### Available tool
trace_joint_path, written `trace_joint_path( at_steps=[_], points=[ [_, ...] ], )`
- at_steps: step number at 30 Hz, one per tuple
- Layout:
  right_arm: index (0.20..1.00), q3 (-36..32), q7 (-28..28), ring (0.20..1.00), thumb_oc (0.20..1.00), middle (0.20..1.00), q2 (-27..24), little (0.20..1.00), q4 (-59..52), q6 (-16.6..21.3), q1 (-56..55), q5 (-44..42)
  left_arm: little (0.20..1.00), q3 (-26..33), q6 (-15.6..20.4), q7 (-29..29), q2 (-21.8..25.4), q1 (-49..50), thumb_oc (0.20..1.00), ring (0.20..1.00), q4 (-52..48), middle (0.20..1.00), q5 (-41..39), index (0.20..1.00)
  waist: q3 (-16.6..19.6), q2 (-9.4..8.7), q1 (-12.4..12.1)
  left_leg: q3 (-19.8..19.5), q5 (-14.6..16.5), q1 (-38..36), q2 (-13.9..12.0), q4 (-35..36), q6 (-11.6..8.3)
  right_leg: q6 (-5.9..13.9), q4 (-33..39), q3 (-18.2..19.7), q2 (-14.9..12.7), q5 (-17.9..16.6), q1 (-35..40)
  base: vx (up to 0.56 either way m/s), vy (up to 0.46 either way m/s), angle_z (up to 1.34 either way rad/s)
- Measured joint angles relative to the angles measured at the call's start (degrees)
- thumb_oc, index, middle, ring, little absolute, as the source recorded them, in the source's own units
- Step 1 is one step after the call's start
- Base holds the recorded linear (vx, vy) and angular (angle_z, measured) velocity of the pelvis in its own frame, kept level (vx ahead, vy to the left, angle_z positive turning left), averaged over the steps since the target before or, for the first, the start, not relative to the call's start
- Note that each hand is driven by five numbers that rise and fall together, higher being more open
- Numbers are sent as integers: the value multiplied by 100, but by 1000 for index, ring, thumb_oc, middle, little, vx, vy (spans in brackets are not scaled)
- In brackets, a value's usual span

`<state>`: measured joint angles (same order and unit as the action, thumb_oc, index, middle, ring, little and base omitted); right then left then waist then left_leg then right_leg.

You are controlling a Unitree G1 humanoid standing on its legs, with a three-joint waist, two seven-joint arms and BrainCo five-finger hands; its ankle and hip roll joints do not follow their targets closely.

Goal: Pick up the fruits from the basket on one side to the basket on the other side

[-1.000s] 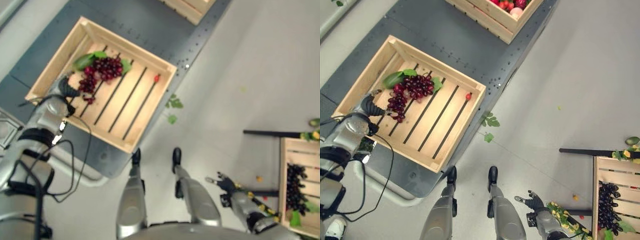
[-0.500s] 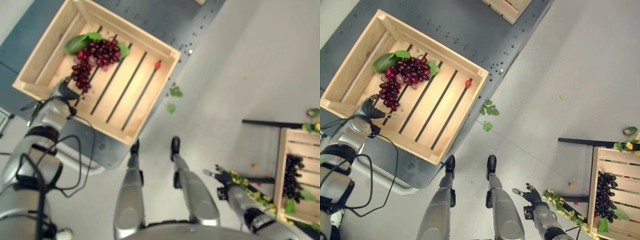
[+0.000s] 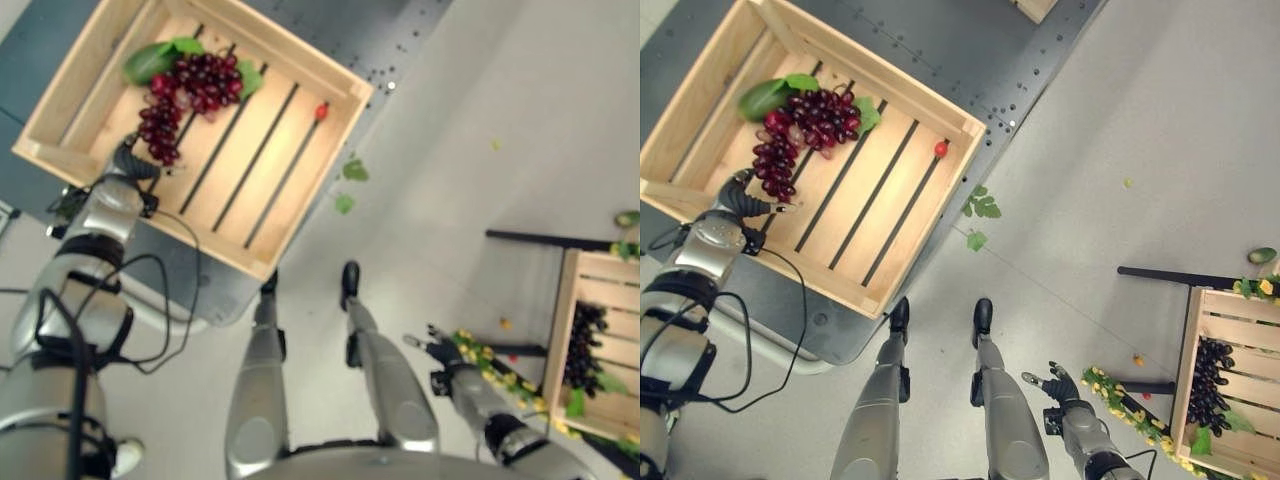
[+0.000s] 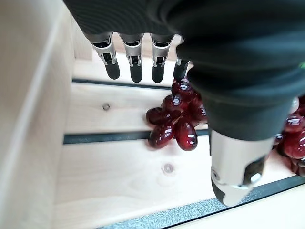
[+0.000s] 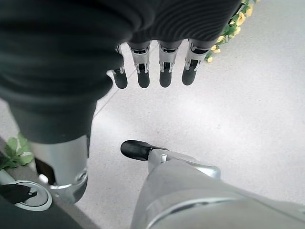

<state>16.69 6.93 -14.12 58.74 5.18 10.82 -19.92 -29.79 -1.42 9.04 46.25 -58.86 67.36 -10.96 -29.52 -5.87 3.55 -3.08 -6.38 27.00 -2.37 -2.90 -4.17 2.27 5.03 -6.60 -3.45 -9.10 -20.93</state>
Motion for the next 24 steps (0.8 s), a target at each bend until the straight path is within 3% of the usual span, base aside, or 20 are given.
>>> trace_joint_path(
  at_steps=[24],
  points=[
    [1000, 198, 111, 1000, 1000, 1000, 59, 1000, -243, 78, -34, -154, 1000, -276, -53, 69, -51, -1083, 1000, 1000, 302, 1000, -1315, 1000, -1, 0, 42, 41, -51, 386, 83, -54, 71, 61, -85, 89, -67, -62, -442, 1, -1, -1]
  ],
)
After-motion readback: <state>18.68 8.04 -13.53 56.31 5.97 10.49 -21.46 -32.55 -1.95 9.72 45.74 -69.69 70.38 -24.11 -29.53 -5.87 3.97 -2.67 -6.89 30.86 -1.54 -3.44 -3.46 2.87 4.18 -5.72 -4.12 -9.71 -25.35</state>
